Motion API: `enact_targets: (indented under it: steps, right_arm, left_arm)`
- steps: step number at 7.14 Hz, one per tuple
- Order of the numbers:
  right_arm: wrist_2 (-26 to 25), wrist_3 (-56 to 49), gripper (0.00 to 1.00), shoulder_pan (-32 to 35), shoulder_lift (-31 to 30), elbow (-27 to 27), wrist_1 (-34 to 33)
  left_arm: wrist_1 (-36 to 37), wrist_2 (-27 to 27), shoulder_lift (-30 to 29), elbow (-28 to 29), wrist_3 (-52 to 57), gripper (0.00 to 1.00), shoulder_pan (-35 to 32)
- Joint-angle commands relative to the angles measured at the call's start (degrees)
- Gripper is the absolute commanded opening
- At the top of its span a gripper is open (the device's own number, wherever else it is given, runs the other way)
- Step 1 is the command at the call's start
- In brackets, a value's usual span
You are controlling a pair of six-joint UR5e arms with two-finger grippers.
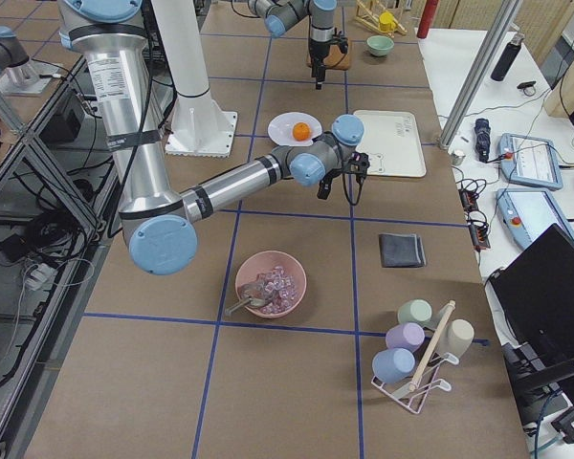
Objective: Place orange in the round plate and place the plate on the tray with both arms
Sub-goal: 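Move the right gripper to the plate rim while the left arm lifts away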
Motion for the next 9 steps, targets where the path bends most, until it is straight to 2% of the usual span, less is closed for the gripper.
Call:
enact_targets:
  steps: [1, 2, 5, 7, 9]
  right_arm:
    - [-6.9, 17.7, 1.00, -9.6, 4.0, -4.5, 15.0]
    - [-9.1, 18.4, 1.00, -12.1, 5.2, -4.6, 15.5]
    - [-11.1, 18.4, 1.00, -15.2, 7.4, -5.1, 16.6]
    - [-14.0, 19.0, 1.00, -18.0, 8.0, -7.2, 23.7]
    - [-18.3, 19.8, 1.00, -21.0, 9.3, -8.7, 27.3]
  left_arm:
    - [0.0, -0.1, 1.9, -0.4, 0.1, 0.98, -1.5]
    - [0.0, -0.1, 2.3, -0.3, 0.1, 0.98, -1.8]
    - [0.0, -0.1, 2.4, -0.1, 0.1, 0.98, -1.9]
    - [-0.1, 0.0, 2.5, 0.1, 0.1, 0.98, -1.9]
    - [-0.1, 0.0, 3.2, 0.1, 1.1, 0.98, -2.0]
